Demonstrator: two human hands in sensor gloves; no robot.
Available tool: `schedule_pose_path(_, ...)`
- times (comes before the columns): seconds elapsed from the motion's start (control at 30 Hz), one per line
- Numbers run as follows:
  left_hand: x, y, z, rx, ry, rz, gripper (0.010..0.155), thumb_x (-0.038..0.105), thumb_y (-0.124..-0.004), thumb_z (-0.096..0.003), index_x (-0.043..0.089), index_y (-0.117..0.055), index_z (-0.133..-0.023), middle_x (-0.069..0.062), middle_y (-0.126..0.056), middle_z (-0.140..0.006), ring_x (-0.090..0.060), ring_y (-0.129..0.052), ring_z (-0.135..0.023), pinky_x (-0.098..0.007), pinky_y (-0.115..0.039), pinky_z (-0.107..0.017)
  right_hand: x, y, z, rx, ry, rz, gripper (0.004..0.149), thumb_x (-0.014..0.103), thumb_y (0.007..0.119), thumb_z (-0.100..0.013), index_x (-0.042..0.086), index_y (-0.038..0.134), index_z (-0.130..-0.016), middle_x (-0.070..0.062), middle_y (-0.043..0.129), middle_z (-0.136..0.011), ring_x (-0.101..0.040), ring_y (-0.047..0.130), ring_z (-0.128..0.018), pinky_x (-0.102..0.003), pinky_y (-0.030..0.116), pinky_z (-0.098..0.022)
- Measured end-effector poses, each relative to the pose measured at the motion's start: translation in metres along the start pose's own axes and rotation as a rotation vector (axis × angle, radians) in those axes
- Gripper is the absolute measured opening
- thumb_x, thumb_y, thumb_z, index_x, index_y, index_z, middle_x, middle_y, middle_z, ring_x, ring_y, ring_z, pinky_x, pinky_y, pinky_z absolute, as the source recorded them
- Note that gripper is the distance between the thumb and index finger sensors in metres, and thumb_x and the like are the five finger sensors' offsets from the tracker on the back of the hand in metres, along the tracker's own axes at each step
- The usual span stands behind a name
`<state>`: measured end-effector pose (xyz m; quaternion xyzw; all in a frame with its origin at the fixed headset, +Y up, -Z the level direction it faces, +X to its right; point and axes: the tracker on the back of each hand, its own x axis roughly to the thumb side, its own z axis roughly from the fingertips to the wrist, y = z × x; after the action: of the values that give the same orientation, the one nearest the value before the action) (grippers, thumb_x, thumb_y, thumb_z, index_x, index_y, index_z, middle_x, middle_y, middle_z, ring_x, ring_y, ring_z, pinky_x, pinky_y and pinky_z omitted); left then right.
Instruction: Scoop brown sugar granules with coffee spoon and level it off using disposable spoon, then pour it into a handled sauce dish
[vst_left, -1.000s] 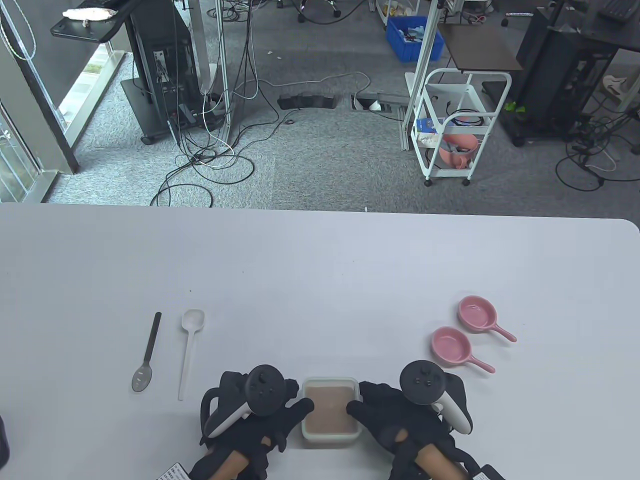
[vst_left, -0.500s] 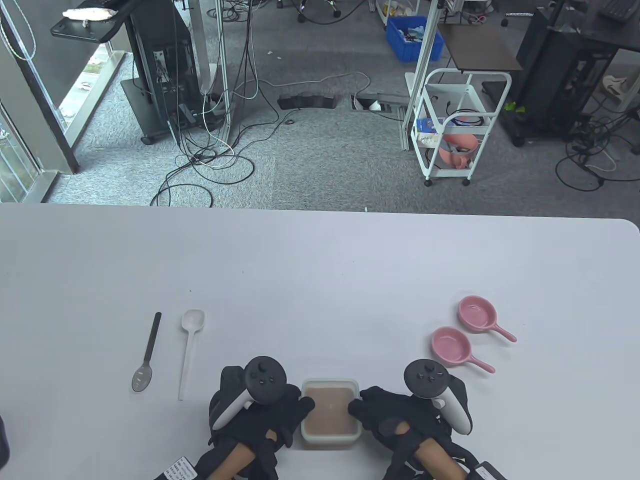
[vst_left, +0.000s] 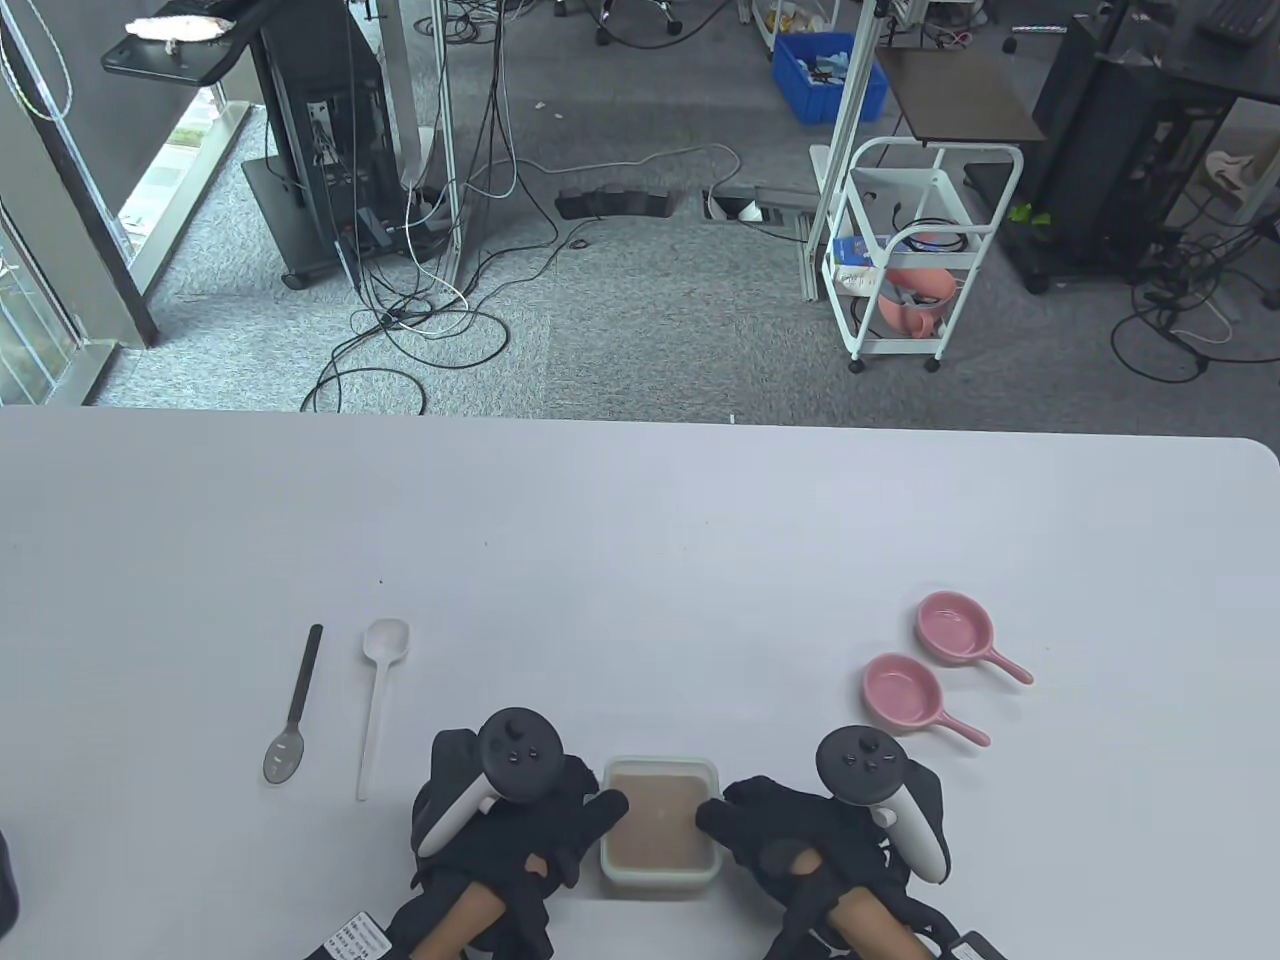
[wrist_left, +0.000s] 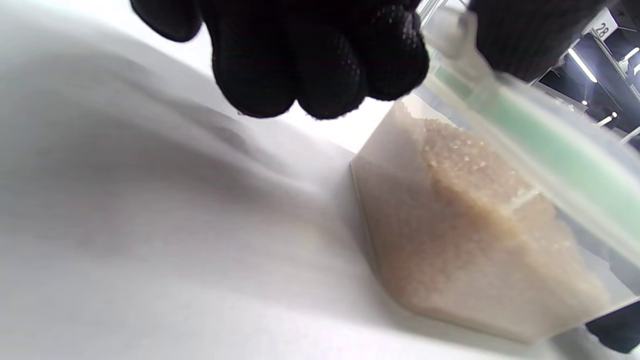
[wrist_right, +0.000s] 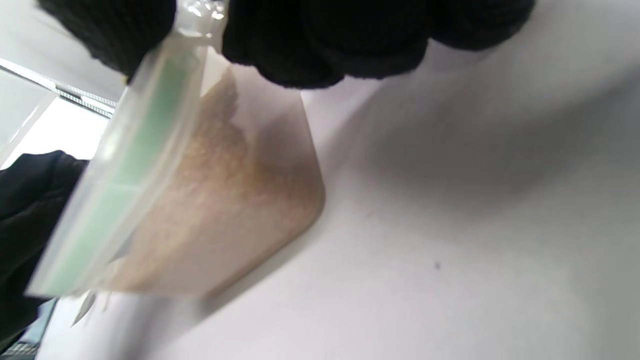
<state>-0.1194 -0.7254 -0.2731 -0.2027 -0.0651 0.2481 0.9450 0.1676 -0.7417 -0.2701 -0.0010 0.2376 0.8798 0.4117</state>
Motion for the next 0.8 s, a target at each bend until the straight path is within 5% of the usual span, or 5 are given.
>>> schedule_pose_path(0.27,0.002,0.003,0.008,0.062,-0.058,-0.048,0.067,0.067,-0.067,-0.0473,0.028,-0.065,-0.101,0.004,-0.071,-0.101,-0.031,-0.072,-0.1,-0.062,-0.044,-0.079,0.003,-0.006,0.006,-0.039,-0.029,0.041,0.053,0.053,0.081,-0.048,0.013,0.081,-0.083,-0.008,0.089,-0.071,-0.023,0.092,-0.044,-0.051,0.073,-0.046)
schedule_pose_path(0.53,0.016,0.004,0.015,0.03,-0.301,-0.148,0.107,0.079,-0.076,-0.0358,0.03,-0.026,-0.116,0.003,-0.027,-0.126,-0.034,-0.034,-0.122,-0.058,-0.028,-0.085,0.002,-0.013,0.009,-0.056,-0.041,0.087,0.054,0.054,0.082,-0.048,0.013,0.082,-0.083,-0.009,0.089,-0.072,-0.024,0.093,-0.045,-0.052,0.073,-0.047)
schedule_pose_path(0.8,0.025,-0.009,0.008,-0.064,-0.348,-0.247,0.117,0.081,-0.081,-0.0302,0.029,-0.02,-0.115,0.001,-0.022,-0.126,-0.033,-0.029,-0.123,-0.058,-0.026,-0.086,0.007,-0.043,0.015,-0.013,-0.186,0.233,0.081,0.061,0.083,-0.046,0.014,0.056,-0.107,-0.014,0.057,-0.108,-0.042,0.063,-0.094,-0.061,0.041,-0.073)
